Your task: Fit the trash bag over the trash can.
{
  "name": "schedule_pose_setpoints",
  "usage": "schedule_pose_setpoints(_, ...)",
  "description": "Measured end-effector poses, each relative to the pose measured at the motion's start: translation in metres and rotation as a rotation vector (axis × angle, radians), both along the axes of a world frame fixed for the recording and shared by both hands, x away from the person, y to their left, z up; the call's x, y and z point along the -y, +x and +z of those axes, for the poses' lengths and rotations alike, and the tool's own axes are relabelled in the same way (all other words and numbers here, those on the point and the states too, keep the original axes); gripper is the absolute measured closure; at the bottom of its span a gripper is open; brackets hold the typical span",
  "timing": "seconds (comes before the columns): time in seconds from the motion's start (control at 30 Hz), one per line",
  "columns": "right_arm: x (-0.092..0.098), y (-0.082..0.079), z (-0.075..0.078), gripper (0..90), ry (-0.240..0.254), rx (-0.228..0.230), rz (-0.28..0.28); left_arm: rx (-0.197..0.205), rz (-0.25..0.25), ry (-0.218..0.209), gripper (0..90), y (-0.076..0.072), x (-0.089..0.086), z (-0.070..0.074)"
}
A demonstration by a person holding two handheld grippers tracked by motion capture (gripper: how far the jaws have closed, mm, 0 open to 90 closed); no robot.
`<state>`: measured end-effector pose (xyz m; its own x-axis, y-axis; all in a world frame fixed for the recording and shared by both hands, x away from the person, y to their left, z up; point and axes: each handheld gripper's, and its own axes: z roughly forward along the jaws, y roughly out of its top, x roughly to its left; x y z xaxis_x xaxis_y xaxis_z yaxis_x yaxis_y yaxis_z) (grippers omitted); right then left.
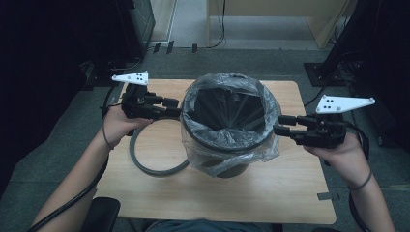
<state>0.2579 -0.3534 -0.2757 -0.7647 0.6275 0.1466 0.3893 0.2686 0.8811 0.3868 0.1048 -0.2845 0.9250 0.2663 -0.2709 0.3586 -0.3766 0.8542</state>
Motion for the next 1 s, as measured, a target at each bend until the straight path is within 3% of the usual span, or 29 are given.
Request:
schedule_pose_setpoints(0.2, -0.005, 0.030, -0.002, 53.4, -0.031, 0.019, -0.089, -0.003, 0.036, -0.027, 50.5, 0.028, 0.005, 0.001)
schedule_pose_setpoints(0.4, -0.004, 0.049, -0.004, 55.1, -0.043, 0.009, -0.135, 0.004, 0.045, -0.022, 49.8, 0.039, 0.011, 0.003)
schedule_pose_setpoints(0.57, -0.005, 0.065, -0.002, 63.1, -0.022, -0.024, -0.153, 0.006, 0.054, -0.018, 49.7, 0.050, 0.020, 0.005)
schedule_pose_setpoints(0.6, -0.005, 0.069, -0.001, 69.5, -0.021, -0.045, -0.159, 0.002, 0.051, -0.015, 49.6, 0.052, 0.023, 0.005)
schedule_pose_setpoints(0.7, -0.003, 0.074, 0.001, 77.8, -0.004, -0.075, -0.184, 0.006, 0.044, -0.010, 49.4, 0.055, 0.029, 0.006)
schedule_pose_setpoints(0.77, -0.002, 0.076, 0.002, 77.6, 0.006, -0.078, -0.185, 0.007, 0.043, -0.010, 49.3, 0.056, 0.030, 0.006)
schedule_pose_setpoints(0.93, -0.006, 0.086, 0.003, 65.0, -0.013, -0.029, -0.167, 0.010, 0.030, 0.006, 48.3, 0.059, 0.040, 0.008)
schedule_pose_setpoints(1.0, -0.007, 0.088, 0.003, 63.8, -0.013, -0.024, -0.170, 0.013, 0.033, 0.009, 49.2, 0.060, 0.041, 0.008)
